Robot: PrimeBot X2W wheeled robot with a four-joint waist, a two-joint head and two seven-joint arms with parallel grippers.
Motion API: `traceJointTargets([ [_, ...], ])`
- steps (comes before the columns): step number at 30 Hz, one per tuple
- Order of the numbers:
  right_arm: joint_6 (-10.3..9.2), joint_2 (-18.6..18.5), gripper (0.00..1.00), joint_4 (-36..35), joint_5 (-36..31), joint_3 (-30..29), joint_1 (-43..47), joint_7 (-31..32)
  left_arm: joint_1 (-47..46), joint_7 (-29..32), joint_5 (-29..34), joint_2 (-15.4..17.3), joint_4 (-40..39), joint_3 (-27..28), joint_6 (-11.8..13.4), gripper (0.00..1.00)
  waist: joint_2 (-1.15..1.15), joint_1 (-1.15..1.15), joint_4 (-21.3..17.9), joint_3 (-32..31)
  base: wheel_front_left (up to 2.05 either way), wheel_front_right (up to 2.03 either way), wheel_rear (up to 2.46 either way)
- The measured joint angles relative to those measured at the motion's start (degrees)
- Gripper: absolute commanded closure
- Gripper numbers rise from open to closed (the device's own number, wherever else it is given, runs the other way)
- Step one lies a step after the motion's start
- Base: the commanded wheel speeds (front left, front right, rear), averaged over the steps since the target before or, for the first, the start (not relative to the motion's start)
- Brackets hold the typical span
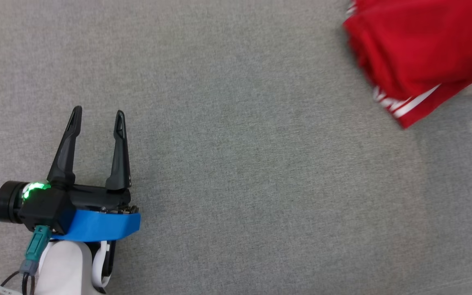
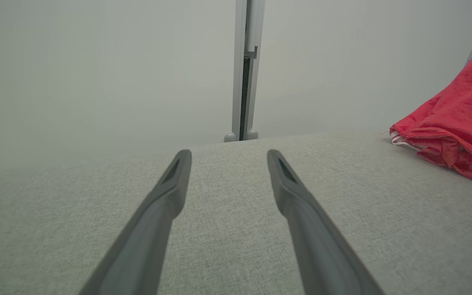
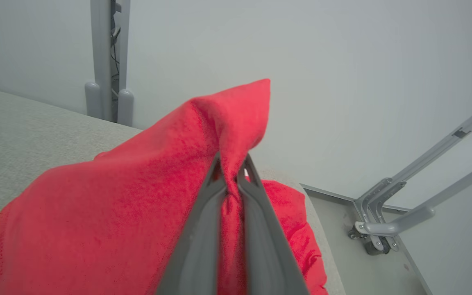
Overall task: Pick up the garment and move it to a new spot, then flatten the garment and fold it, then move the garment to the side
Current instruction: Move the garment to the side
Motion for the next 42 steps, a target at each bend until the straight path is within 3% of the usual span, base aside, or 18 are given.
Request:
traceJointTargets([
  [6,0.00,-8.83,1.00,1.88,1.19,-2.83,-2.89,1.99,-1.70,0.00,0.79,0.01,-1.56,-0.80,0.00,0.00,0.00,0.00,0.85,3.92,0.00,0.00,0.00],
  [11,0.01,-14.05,1.00,5.34,1.89,-5.22,-3.90,3.65,-2.81,0.00,1.30,0.15,-2.60,-1.32,-0.03,0.00,0.00,0.00,1.16,6.11,0.00,0.00,0.00],
  [18,0.01,-14.94,1.00,12.02,1.87,-7.67,-5.14,3.88,-4.03,0.00,1.71,0.42,-3.67,-1.75,-0.10,0.00,0.00,0.00,1.40,8.29,0.00,0.00,0.00],
  [19,0.01,-14.78,0.85,12.90,1.67,-8.08,-5.41,3.33,-4.22,0.00,1.71,0.44,-3.69,-1.81,-0.11,0.00,0.00,0.00,1.45,8.58,0.00,0.00,0.00],
  [20,0.00,-14.55,0.56,13.81,1.27,-8.46,-5.83,2.77,-4.37,0.00,1.72,0.48,-3.70,-1.88,-0.11,0.00,0.00,0.00,1.51,8.83,0.00,0.00,0.00],
  [21,0.00,-14.07,0.04,14.69,1.21,-9.01,-6.34,2.35,-4.47,0.00,1.72,0.53,-3.70,-1.91,-0.11,0.00,0.00,0.00,1.60,9.03,0.00,0.00,0.00],
  [22,0.00,-13.63,0.00,15.58,1.02,-9.42,-6.67,2.15,-4.51,0.00,1.72,0.54,-3.70,-1.92,-0.11,0.00,0.00,0.00,1.70,9.14,0.00,0.00,0.00],
  [32,-0.01,-9.72,0.00,17.60,-4.81,-12.01,-8.60,-5.98,-4.26,0.00,1.18,0.69,-2.79,-1.27,0.49,0.00,0.00,0.00,1.51,6.70,0.00,0.00,0.00],
  [38,-0.01,-4.10,0.00,10.68,-7.83,-12.50,-6.50,-7.28,-2.31,0.00,-0.10,0.58,-1.59,-0.49,0.64,0.00,0.00,-0.01,1.22,2.38,0.00,0.00,0.00],
  [42,-0.01,0.25,0.00,2.20,-8.43,-13.81,-1.85,-7.36,-0.53,0.00,-0.93,0.45,-1.02,0.16,1.01,0.00,0.00,-0.02,1.45,-1.05,0.00,0.00,0.00],
])
